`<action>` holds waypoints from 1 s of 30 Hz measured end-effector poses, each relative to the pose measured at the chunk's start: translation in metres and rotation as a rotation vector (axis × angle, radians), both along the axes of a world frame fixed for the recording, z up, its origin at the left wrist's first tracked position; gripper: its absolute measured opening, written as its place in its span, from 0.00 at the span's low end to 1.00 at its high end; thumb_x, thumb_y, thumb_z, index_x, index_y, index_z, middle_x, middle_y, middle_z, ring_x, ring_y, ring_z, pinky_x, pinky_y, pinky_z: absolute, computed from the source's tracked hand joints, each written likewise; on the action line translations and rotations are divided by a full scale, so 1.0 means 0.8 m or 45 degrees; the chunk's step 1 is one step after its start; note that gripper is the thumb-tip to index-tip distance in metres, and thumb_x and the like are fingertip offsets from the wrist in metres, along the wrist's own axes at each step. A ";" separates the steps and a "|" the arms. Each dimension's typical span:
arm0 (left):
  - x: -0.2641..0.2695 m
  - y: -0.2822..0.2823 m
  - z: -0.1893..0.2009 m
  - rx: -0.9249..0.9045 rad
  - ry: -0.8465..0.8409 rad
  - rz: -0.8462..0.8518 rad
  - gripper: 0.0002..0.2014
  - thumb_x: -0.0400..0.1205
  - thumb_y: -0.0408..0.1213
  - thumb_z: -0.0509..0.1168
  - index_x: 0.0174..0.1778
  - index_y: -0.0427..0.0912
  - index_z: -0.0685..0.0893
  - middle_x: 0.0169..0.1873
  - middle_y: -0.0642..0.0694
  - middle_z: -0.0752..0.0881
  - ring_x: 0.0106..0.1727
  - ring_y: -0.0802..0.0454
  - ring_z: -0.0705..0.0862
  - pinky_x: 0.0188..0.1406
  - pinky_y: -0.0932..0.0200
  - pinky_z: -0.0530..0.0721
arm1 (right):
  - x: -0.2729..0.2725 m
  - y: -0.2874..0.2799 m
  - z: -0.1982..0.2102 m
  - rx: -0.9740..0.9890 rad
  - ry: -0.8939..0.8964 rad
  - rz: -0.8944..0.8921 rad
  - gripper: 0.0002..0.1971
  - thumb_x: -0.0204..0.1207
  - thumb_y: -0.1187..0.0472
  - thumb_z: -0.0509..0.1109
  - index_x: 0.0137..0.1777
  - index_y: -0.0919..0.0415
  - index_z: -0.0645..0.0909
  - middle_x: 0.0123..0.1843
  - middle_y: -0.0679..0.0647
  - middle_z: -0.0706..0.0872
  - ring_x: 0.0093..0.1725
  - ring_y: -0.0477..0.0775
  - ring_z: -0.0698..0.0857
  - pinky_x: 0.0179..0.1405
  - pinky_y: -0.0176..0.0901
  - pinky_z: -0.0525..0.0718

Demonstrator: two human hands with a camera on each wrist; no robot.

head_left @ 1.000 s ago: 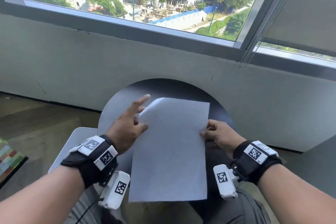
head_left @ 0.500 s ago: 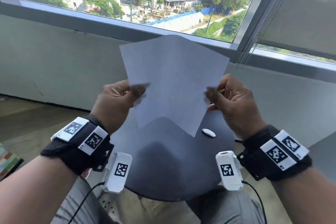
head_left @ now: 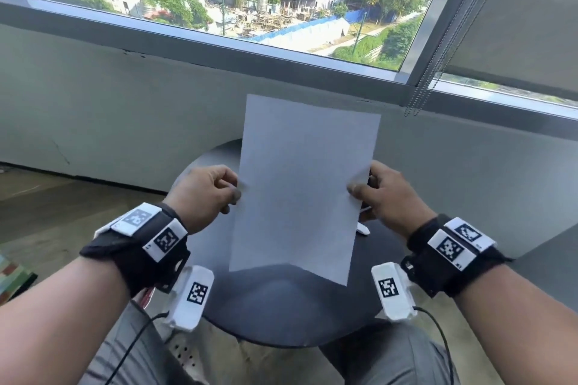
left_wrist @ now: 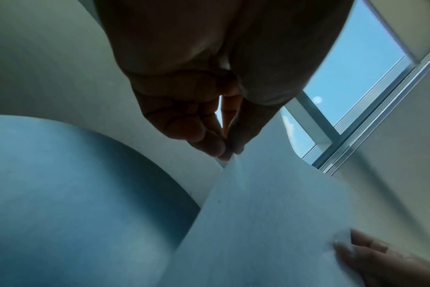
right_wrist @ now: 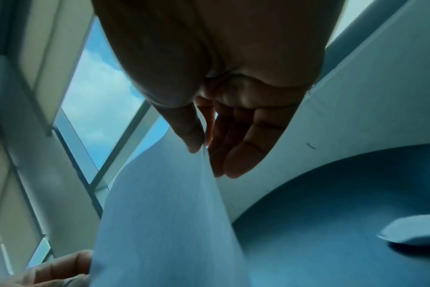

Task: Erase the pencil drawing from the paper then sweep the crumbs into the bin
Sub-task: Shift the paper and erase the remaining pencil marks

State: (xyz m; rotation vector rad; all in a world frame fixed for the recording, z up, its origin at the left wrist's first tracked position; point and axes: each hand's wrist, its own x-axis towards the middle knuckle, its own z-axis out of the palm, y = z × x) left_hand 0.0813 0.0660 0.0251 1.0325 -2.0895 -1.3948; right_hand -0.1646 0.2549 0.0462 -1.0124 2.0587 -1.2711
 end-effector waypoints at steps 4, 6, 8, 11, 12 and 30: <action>0.009 0.003 -0.043 0.119 -0.281 -0.047 0.09 0.78 0.24 0.69 0.49 0.42 0.82 0.33 0.41 0.87 0.26 0.49 0.79 0.21 0.61 0.74 | -0.019 0.004 -0.047 0.232 -0.065 -0.039 0.06 0.81 0.64 0.70 0.50 0.66 0.76 0.41 0.62 0.84 0.34 0.59 0.82 0.32 0.51 0.83; 0.016 0.004 -0.066 0.113 -0.447 -0.085 0.12 0.78 0.26 0.71 0.54 0.42 0.81 0.36 0.39 0.88 0.27 0.48 0.82 0.22 0.61 0.76 | -0.036 0.010 -0.070 0.437 0.120 -0.092 0.05 0.79 0.59 0.71 0.49 0.60 0.79 0.43 0.58 0.87 0.36 0.56 0.85 0.32 0.50 0.85; 0.022 0.005 -0.085 0.072 -0.633 -0.098 0.15 0.77 0.30 0.73 0.58 0.44 0.80 0.38 0.41 0.88 0.31 0.47 0.85 0.25 0.60 0.80 | -0.052 0.016 -0.091 0.673 0.371 -0.081 0.10 0.78 0.51 0.73 0.53 0.55 0.80 0.50 0.53 0.87 0.46 0.55 0.86 0.49 0.52 0.88; 0.027 0.004 -0.102 -0.077 -0.862 -0.124 0.29 0.77 0.39 0.73 0.73 0.52 0.71 0.45 0.46 0.86 0.45 0.45 0.86 0.44 0.55 0.84 | -0.061 0.020 -0.117 0.881 0.589 -0.001 0.22 0.79 0.47 0.70 0.71 0.52 0.76 0.63 0.55 0.81 0.62 0.57 0.81 0.67 0.49 0.78; 0.026 0.004 -0.104 -0.144 -0.890 -0.142 0.34 0.77 0.42 0.72 0.78 0.55 0.66 0.49 0.46 0.85 0.51 0.44 0.85 0.53 0.52 0.83 | -0.062 0.019 -0.124 0.916 0.619 0.028 0.25 0.79 0.48 0.70 0.74 0.53 0.74 0.66 0.57 0.79 0.63 0.59 0.80 0.68 0.50 0.76; -0.015 0.050 -0.101 -0.802 -1.186 -0.779 0.52 0.69 0.78 0.62 0.85 0.63 0.48 0.87 0.47 0.49 0.87 0.46 0.46 0.84 0.37 0.53 | -0.014 -0.016 -0.125 0.782 0.734 0.206 0.04 0.81 0.57 0.63 0.54 0.49 0.75 0.53 0.54 0.81 0.51 0.61 0.82 0.54 0.54 0.82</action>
